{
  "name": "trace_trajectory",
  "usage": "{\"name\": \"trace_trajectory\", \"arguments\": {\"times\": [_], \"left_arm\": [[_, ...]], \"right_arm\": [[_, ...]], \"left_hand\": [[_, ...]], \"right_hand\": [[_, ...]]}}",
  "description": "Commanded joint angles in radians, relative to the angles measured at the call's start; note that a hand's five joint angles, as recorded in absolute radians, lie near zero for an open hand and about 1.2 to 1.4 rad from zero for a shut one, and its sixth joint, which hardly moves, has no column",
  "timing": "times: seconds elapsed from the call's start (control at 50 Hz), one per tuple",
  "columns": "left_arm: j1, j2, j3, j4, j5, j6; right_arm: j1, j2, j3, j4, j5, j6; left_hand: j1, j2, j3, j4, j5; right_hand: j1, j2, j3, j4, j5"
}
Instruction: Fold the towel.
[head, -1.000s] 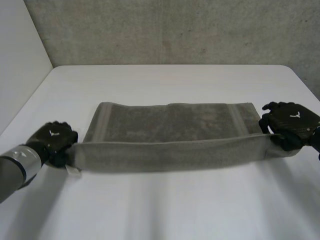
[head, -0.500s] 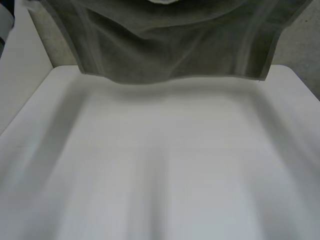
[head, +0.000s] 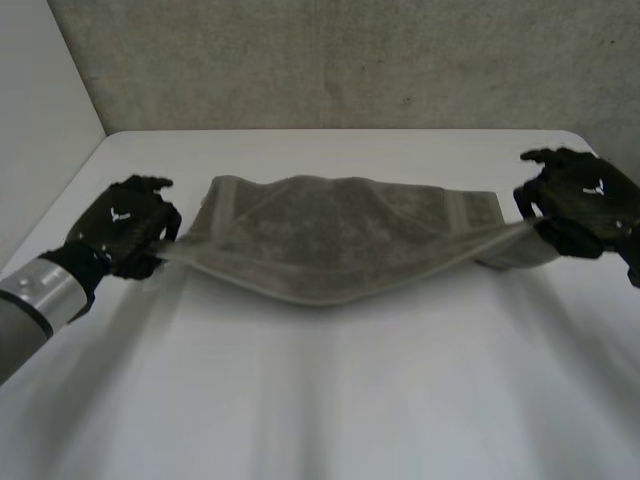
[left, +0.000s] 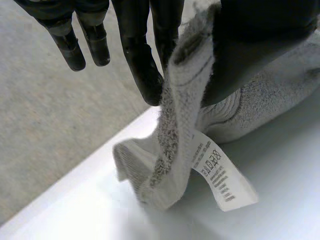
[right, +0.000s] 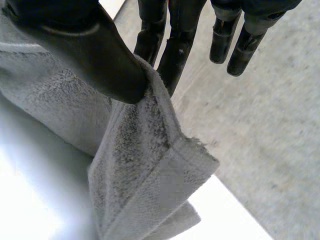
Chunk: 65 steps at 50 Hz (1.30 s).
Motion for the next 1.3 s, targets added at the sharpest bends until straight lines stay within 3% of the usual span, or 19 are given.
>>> {"name": "trace_trajectory", "arguments": {"times": [0.02, 0.1, 0.2, 0.3, 0.44, 0.48, 0.54, 0.58, 0.64, 0.74, 0.78, 0.8, 0.84, 0.9, 1.12, 1.3], "left_arm": [[0.005, 0.127, -0.031, -0.179, 0.019, 0.034], [0.02, 0.216, -0.031, -0.265, 0.053, 0.034], [0.079, 0.333, -0.02, -0.366, 0.119, 0.028], [0.123, 0.376, 0.011, -0.415, 0.166, 0.025], [0.103, 0.293, 0.026, -0.406, 0.166, 0.031], [0.096, 0.236, 0.043, -0.405, 0.165, 0.036], [0.06, 0.103, 0.109, -0.405, 0.156, 0.039], [0.033, 0.031, 0.152, -0.405, 0.153, 0.037], [-0.023, -0.115, 0.247, -0.412, 0.136, 0.039], [-0.104, -0.351, 0.454, -0.422, -0.017, 0.04], [-0.107, -0.386, 0.494, -0.423, -0.051, 0.042], [-0.107, -0.414, 0.527, -0.423, -0.076, 0.042], [-0.11, -0.437, 0.558, -0.422, -0.094, 0.042], [-0.119, -0.474, 0.607, -0.415, -0.116, 0.039], [-0.122, -0.497, 0.655, -0.414, -0.13, 0.039], [-0.127, -0.534, 0.686, -0.391, -0.133, 0.042]], "right_arm": [[-0.126, -0.097, 0.013, 0.172, -0.1, -0.028], [-0.261, -0.181, -0.015, 0.284, -0.239, -0.027], [-0.352, -0.252, -0.056, 0.371, -0.329, -0.022], [-0.357, -0.264, -0.067, 0.39, -0.341, -0.028], [-0.312, -0.209, -0.102, 0.349, -0.318, -0.036], [-0.216, -0.082, -0.16, 0.312, -0.231, -0.041], [-0.156, -0.022, -0.204, 0.307, -0.169, -0.044], [-0.058, 0.085, -0.286, 0.318, -0.07, -0.062], [-0.009, 0.173, -0.355, 0.335, -0.013, -0.102], [0.025, 0.255, -0.428, 0.365, 0.022, -0.136], [0.077, 0.337, -0.508, 0.401, 0.103, -0.171], [0.077, 0.337, -0.509, 0.401, 0.104, -0.171], [0.12, 0.4, -0.558, 0.402, 0.192, -0.188], [0.152, 0.446, -0.588, 0.401, 0.257, -0.2], [0.188, 0.511, -0.633, 0.368, 0.315, -0.193], [0.206, 0.56, -0.658, 0.258, 0.434, -0.176]], "left_hand": [[0.078, 0.055, -0.043, -0.05, 0.06], [0.078, 0.055, -0.043, -0.05, 0.06], [0.078, 0.055, -0.043, -0.05, 0.06], [0.078, 0.055, -0.043, -0.05, 0.06], [0.078, 0.055, -0.043, -0.05, 0.06], [0.078, 0.055, -0.043, -0.05, 0.06], [0.078, 0.055, -0.043, -0.05, 0.06], [0.078, 0.055, -0.043, -0.05, 0.06], [0.078, 0.055, -0.043, -0.05, 0.06], [0.078, 0.055, -0.043, -0.05, 0.06], [0.078, 0.055, -0.043, -0.05, 0.06], [0.078, 0.055, -0.043, -0.05, 0.06], [0.078, 0.055, -0.043, -0.05, 0.06], [0.078, 0.055, -0.043, -0.05, 0.06], [0.078, 0.055, -0.043, -0.05, 0.06], [0.078, 0.055, -0.043, -0.05, 0.06]], "right_hand": [[0.081, 0.067, -0.007, -0.06, 0.061], [0.081, 0.067, -0.007, -0.06, 0.061], [0.081, 0.067, -0.007, -0.06, 0.061], [0.081, 0.067, -0.007, -0.06, 0.061], [0.081, 0.067, -0.007, -0.06, 0.061], [0.081, 0.067, -0.007, -0.06, 0.061], [0.081, 0.067, -0.007, -0.06, 0.061], [0.081, 0.067, -0.007, -0.06, 0.061], [0.081, 0.067, -0.007, -0.06, 0.061], [0.081, 0.067, -0.007, -0.06, 0.061], [0.081, 0.067, -0.007, -0.06, 0.061], [0.081, 0.067, -0.007, -0.06, 0.061], [0.081, 0.067, -0.007, -0.06, 0.061], [0.081, 0.067, -0.007, -0.06, 0.061], [0.081, 0.067, -0.007, -0.06, 0.061], [0.081, 0.067, -0.007, -0.06, 0.061]]}}
